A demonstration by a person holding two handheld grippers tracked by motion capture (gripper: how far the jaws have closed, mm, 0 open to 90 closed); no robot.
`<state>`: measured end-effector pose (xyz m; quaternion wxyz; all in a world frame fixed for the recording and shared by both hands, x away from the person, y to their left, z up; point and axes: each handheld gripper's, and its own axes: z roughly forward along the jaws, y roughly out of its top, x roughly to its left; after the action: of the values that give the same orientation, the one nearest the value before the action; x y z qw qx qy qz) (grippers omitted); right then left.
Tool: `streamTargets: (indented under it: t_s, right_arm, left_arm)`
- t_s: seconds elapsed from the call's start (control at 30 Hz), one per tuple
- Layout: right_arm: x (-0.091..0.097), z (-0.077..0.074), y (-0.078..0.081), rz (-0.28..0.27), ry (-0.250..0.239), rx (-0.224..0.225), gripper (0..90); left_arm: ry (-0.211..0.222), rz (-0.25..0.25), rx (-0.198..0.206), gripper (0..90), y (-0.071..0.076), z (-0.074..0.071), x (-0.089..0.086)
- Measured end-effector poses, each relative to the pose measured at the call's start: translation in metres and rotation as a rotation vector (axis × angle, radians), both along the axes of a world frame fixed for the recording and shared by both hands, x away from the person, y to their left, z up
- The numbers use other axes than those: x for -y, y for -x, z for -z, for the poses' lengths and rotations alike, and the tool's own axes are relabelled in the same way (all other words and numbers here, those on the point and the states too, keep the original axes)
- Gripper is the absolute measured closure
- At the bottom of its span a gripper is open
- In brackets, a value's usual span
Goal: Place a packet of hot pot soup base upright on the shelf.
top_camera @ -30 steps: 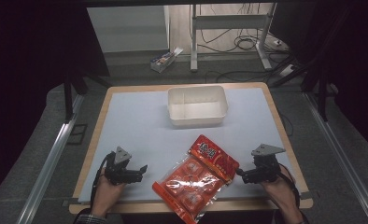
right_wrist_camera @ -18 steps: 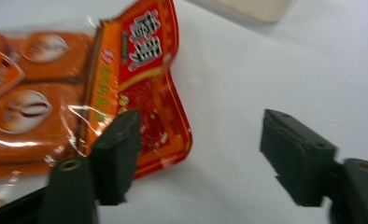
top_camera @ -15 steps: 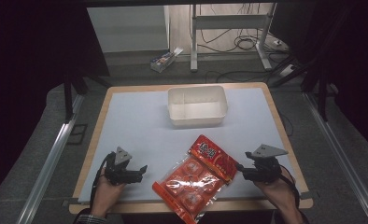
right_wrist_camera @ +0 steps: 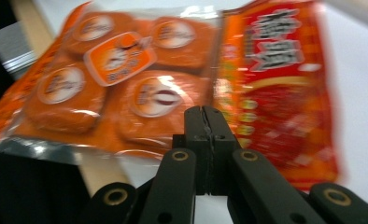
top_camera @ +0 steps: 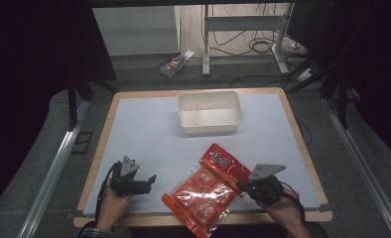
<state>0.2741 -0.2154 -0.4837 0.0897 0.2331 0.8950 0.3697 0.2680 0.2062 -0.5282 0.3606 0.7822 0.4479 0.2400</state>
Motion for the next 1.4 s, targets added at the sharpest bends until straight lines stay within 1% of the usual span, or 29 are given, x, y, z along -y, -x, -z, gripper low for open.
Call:
streamTargets:
  t_s: [0.07,0.1,0.13,0.17,0.2,0.23,0.27,0.33,0.37,0.4,0.43,0.47,0.5,0.53,0.6,0.67,0.73,0.77,1.0,1.1,1.2,1.3,1.37,1.4]
  right_arm:
    - [-0.006,0.005,0.002,-0.048,-0.008,-0.034,89.1]
    - [-0.013,0.010,0.004,-0.089,-0.002,-0.066,89.1]
    - [-0.013,0.010,0.004,-0.089,-0.002,-0.066,89.1]
    - [-0.016,0.012,0.006,-0.107,0.002,-0.077,89.1]
    - [-0.021,0.016,0.008,-0.134,0.013,-0.094,89.1]
    - [-0.029,0.021,0.012,-0.176,0.037,-0.111,89.1]
    - [-0.029,0.021,0.012,-0.176,0.037,-0.111,89.1]
    - [-0.036,0.026,0.016,-0.213,0.069,-0.124,89.1]
    - [-0.041,0.029,0.019,-0.248,0.087,-0.120,89.2]
    - [-0.041,0.029,0.019,-0.248,0.087,-0.120,89.2]
    - [-0.044,0.030,0.021,-0.260,0.077,-0.133,89.1]
    - [-0.045,0.031,0.021,-0.271,0.076,-0.129,89.1]
    - [-0.046,0.032,0.022,-0.271,0.081,-0.127,89.2]
    - [-0.049,0.032,0.024,-0.274,0.088,-0.112,89.2]
    - [-0.051,0.033,0.025,-0.270,0.095,-0.097,89.3]
    - [-0.055,0.034,0.025,-0.252,0.107,-0.078,89.3]
    - [-0.060,0.035,0.026,-0.234,0.126,-0.046,89.3]
    - [-0.061,0.035,0.025,-0.231,0.126,-0.037,89.3]
    - [-0.068,0.036,0.020,-0.189,0.097,-0.043,89.3]
    - [-0.076,0.038,0.017,-0.180,0.083,-0.037,89.3]
    - [-0.085,0.040,0.012,-0.168,0.062,-0.043,89.3]
    - [-0.095,0.041,0.007,-0.161,0.050,-0.040,89.3]
    - [-0.097,0.041,0.006,-0.163,0.051,-0.050,89.3]
    - [-0.097,0.041,0.006,-0.163,0.051,-0.050,89.3]
  left_arm:
    - [0.001,-0.001,0.001,6.4,0.000,0.000,0.000]
    - [0.000,0.000,0.000,6.4,0.000,0.000,0.000]
    - [0.000,0.000,0.000,6.4,0.000,0.000,0.000]
    - [-0.002,0.001,0.000,6.4,0.000,0.000,0.000]
    - [-0.004,0.002,0.000,6.4,0.000,0.000,0.001]
    - [-0.011,0.004,0.001,6.4,0.000,0.000,0.001]
    - [-0.011,0.004,0.001,6.4,0.000,0.000,0.001]
    - [-0.016,0.009,0.000,6.4,0.000,0.000,0.002]
    - [-0.023,0.013,-0.001,6.4,0.000,0.001,0.003]
    - [-0.023,0.013,-0.001,6.4,0.000,0.001,0.003]
    - [-0.024,0.013,0.000,6.4,0.000,0.001,0.004]
    - [-0.026,0.015,-0.001,6.4,0.000,0.001,0.004]
    - [-0.034,0.021,-0.001,6.4,0.000,0.001,0.004]
    - [-0.034,0.019,-0.003,6.4,0.000,0.002,0.005]
    - [-0.047,0.025,0.000,6.4,0.000,0.002,0.006]
    - [-0.057,0.028,0.001,6.4,0.000,0.002,0.008]
    - [-0.067,0.034,0.005,6.3,0.000,0.002,0.008]
    - [-0.069,0.033,0.005,6.3,0.000,0.002,0.008]
    - [-0.064,0.024,0.008,6.3,0.000,0.001,0.007]
    - [-0.066,0.024,0.009,6.3,-0.001,0.001,0.007]
    - [-0.068,0.019,0.009,6.3,-0.001,0.001,0.007]
    - [-0.057,0.000,0.006,6.2,-0.001,0.001,0.005]
    - [-0.028,-0.018,-0.005,5.9,-0.002,0.000,0.002]
    - [-0.028,-0.018,-0.005,5.9,-0.002,0.000,0.002]
